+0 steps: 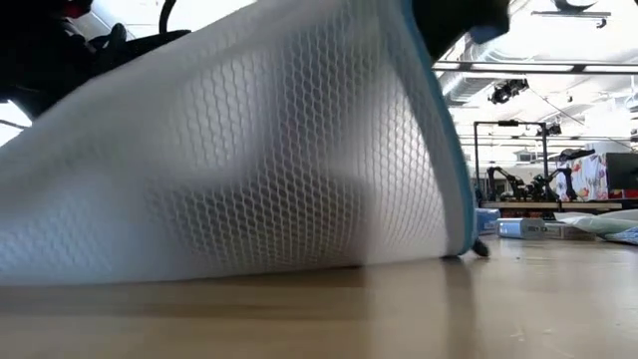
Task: Unpack backpack
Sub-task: Put the pink charger adapter into the transparent zip bag, then put the white charger adapter into the transparent zip bag
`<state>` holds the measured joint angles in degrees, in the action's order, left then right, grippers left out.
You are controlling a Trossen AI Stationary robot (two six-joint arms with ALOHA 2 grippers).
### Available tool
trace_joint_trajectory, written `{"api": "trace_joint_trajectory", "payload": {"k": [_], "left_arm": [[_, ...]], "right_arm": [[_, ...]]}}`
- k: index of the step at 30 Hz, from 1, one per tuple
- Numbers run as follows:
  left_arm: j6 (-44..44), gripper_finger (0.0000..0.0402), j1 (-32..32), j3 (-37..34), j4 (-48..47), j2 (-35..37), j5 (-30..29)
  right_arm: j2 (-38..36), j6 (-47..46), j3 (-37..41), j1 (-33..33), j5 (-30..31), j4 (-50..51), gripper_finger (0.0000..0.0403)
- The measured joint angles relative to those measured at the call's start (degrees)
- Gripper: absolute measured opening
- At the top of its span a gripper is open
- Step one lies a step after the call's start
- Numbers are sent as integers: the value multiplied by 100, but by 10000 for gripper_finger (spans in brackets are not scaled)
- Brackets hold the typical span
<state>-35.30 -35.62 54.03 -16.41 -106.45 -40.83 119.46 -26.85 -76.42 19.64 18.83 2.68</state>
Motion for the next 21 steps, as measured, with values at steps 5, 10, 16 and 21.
{"api": "trace_joint_trajectory", "payload": {"k": [5,10,16,21], "left_arm": [[-33,0,0,-1,-76,0,-1],[-717,0,2,3,-769,0,-1],[-1888,0,-31,8,-2114,0,-36],[-2330,0,-137,26,-2736,0,-40]], "right_arm": [[29,-1,0,-10,13,-72,384],[-116,324,0,108,38,101,343],[-775,382,-2,328,238,1003,317],[-1286,162,-2,581,894,1919,316]]}}
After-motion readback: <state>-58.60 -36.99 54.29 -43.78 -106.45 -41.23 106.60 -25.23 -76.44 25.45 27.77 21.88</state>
